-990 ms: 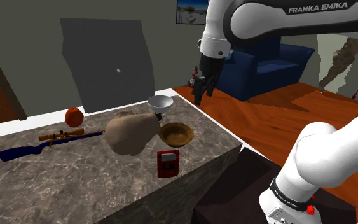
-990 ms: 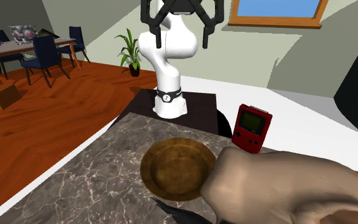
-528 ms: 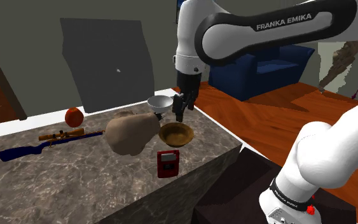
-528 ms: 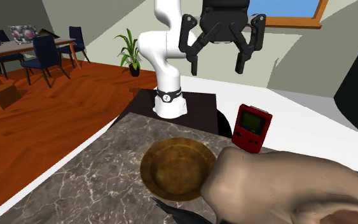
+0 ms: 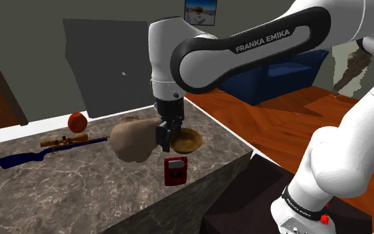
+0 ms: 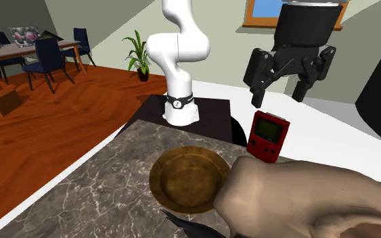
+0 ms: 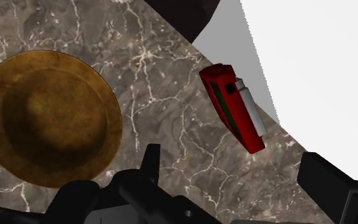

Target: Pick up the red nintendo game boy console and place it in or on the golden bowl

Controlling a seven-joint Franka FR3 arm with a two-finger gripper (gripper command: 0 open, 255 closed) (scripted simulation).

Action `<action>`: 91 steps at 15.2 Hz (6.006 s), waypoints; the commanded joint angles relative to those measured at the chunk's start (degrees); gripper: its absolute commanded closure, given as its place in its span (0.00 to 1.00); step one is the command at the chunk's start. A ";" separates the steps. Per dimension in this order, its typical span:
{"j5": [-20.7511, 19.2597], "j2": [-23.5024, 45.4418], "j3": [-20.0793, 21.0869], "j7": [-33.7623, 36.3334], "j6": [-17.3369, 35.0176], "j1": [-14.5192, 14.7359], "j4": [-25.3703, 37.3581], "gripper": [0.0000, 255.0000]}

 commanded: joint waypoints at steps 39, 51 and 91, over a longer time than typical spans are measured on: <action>-1.01 4.97 2.41 1.21 -1.42 1.59 4.74 1.00; -0.72 3.60 1.97 1.11 -10.40 1.39 12.45 1.00; -5.60 10.91 -9.24 -18.27 -1.44 -8.10 9.90 1.00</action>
